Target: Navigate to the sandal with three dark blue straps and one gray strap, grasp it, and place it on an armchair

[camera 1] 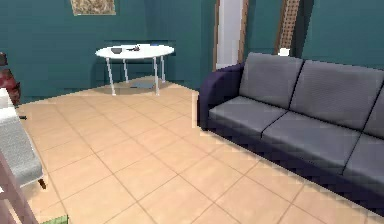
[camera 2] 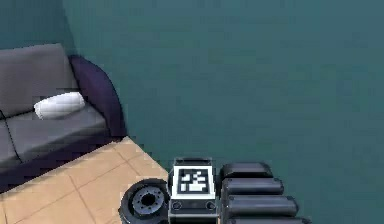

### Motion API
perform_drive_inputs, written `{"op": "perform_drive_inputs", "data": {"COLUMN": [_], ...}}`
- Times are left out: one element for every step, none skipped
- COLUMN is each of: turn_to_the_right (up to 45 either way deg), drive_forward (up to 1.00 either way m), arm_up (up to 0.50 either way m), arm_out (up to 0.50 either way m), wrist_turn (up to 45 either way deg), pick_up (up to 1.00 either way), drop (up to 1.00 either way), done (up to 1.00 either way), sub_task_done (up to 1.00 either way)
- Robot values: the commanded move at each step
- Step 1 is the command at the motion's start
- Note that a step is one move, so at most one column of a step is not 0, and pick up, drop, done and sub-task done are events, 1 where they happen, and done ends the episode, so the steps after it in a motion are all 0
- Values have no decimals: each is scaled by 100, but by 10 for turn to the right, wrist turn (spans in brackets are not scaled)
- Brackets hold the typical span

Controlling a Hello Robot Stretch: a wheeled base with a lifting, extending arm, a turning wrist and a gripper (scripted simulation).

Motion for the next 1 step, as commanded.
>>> {"op": "perform_drive_inputs", "data": {"turn_to_the_right": [-90], "drive_forward": [0], "arm_up": [0], "arm_out": [0], "wrist_turn": [0], "pick_up": [0], "drop": [0], "done": [0], "sub_task_done": [0]}}
